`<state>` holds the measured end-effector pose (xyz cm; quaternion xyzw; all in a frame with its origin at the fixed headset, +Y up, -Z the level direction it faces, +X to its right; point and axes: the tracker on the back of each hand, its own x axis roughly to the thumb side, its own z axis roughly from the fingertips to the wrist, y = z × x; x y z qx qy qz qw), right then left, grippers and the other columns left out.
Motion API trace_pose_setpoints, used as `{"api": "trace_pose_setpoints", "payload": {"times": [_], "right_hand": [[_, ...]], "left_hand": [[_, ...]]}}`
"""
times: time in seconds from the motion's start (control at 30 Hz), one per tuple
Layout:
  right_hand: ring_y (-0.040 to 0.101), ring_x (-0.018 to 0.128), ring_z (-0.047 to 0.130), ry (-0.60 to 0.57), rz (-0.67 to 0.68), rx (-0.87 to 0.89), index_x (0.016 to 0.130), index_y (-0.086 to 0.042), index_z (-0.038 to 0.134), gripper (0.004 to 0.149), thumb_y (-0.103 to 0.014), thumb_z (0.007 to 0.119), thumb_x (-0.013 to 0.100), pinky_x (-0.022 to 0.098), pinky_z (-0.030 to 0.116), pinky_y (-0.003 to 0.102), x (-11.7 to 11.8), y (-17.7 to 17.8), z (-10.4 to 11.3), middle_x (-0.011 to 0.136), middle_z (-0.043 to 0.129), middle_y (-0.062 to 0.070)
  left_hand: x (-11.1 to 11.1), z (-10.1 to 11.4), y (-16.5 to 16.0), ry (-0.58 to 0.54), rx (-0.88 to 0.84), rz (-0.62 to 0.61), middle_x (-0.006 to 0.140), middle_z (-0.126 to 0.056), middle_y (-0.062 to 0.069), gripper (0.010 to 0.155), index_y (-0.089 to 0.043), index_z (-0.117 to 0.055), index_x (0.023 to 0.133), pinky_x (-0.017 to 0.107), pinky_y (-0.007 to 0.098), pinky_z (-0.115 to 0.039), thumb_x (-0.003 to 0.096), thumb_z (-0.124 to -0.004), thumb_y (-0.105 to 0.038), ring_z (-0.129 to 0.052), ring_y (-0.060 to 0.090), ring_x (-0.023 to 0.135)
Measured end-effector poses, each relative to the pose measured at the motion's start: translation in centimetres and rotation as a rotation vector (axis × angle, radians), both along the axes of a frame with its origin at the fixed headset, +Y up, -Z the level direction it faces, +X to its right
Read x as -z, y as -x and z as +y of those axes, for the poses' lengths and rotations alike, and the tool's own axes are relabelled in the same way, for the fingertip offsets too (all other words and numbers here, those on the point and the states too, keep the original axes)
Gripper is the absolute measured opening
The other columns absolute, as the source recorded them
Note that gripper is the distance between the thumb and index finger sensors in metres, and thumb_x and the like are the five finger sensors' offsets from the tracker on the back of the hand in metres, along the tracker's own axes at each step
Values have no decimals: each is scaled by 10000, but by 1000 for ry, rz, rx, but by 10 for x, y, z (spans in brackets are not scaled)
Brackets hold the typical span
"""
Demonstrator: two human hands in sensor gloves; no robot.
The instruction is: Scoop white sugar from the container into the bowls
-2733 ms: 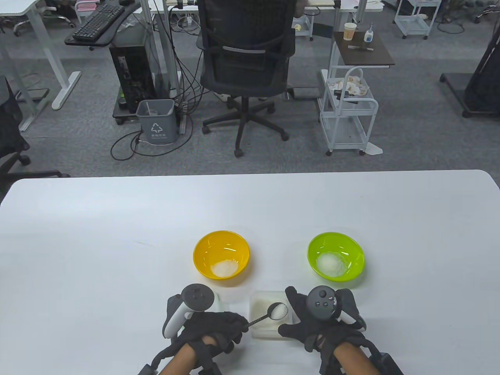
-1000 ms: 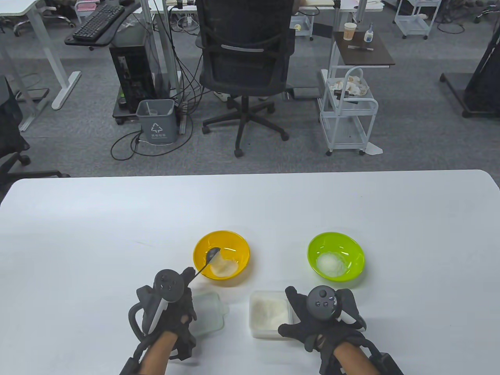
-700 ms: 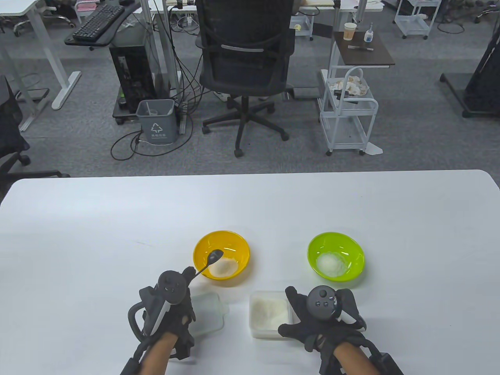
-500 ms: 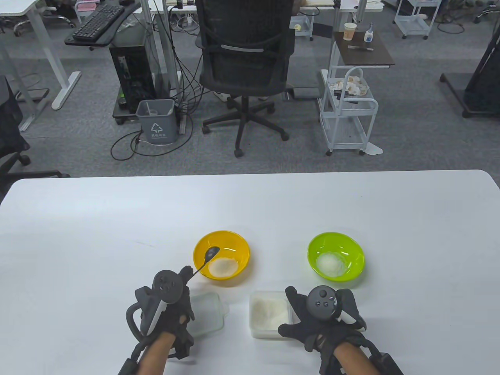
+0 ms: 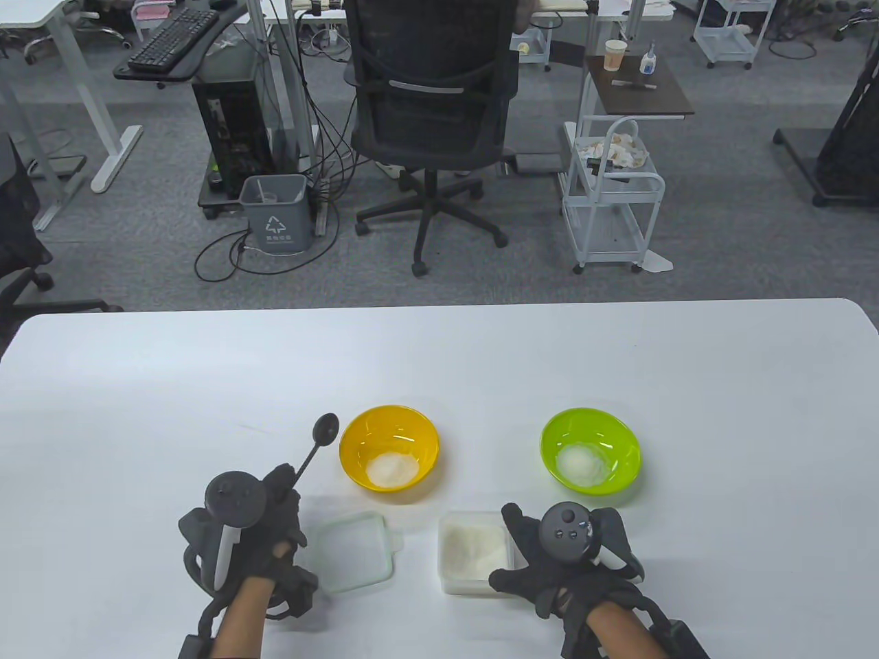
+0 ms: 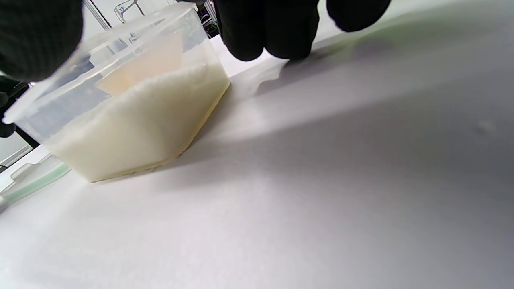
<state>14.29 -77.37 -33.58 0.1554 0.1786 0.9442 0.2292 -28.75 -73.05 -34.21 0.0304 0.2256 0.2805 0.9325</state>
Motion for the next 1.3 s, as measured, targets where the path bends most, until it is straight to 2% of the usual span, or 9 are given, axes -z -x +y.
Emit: {"api": "trace_pose_setpoints", "payload": {"times": [0.17,0.27,0.43,0.53,0.63,0.8,1.03,1.3], "right_hand": [[394,1068,539,0,0,0,1095,-330,222,929,-687,746,416,762,449,613,0,0,0,1169,450,141],[395,1069,539,-1,-2,0,1095,-329,223,927,-686,745,417,763,450,612,0,0,1,1170,449,140],[394,1069,538,-1,-2,1,1094,-329,222,928,-687,745,417,763,449,612,0,0,0,1169,449,141],[394,1070,537,-1,-2,1,1095,-329,223,927,-686,745,417,762,451,612,0,0,0,1169,449,140],[395,1070,537,-1,-3,1,1095,-328,222,927,-686,745,417,762,450,613,0,0,0,1169,449,142],[394,1070,538,-1,-2,-1,1094,-328,222,928,-686,745,416,762,449,614,0,0,0,1170,450,139],[393,1071,536,-1,-1,-1,1094,-329,221,928,-687,744,417,761,451,613,0,0,0,1170,449,139],[393,1072,537,0,-1,-2,1094,-330,220,927,-688,744,417,762,449,613,0,0,0,1170,449,140]], "left_hand": [[-1,-6,21,24,24,87,842,-900,-101,507,-401,-807,944,555,426,-806,438,-792,-389,-1009,100,612],[-1,-14,28,76,43,107,840,-910,-83,502,-391,-822,942,554,439,-802,441,-785,-372,-1013,115,614],[2,-22,26,174,126,83,832,-929,-73,493,-382,-845,930,552,446,-803,441,-791,-366,-1021,130,616],[5,-28,23,283,198,42,835,-930,-108,490,-400,-833,935,568,439,-804,447,-783,-393,-1022,116,639],[6,-31,23,314,220,38,834,-935,-110,491,-390,-833,936,567,439,-806,447,-785,-395,-1025,120,639],[6,-33,20,317,235,26,902,-900,-97,523,-394,-795,969,602,450,-785,446,-780,-416,-1005,122,693],[7,-29,6,284,277,-28,1127,-669,-41,692,-418,-611,1074,738,499,-667,416,-764,-571,-842,201,969],[8,-19,-18,209,270,-172,1198,-520,-31,785,-430,-501,1112,798,532,-567,396,-742,-645,-705,250,1083]]}}
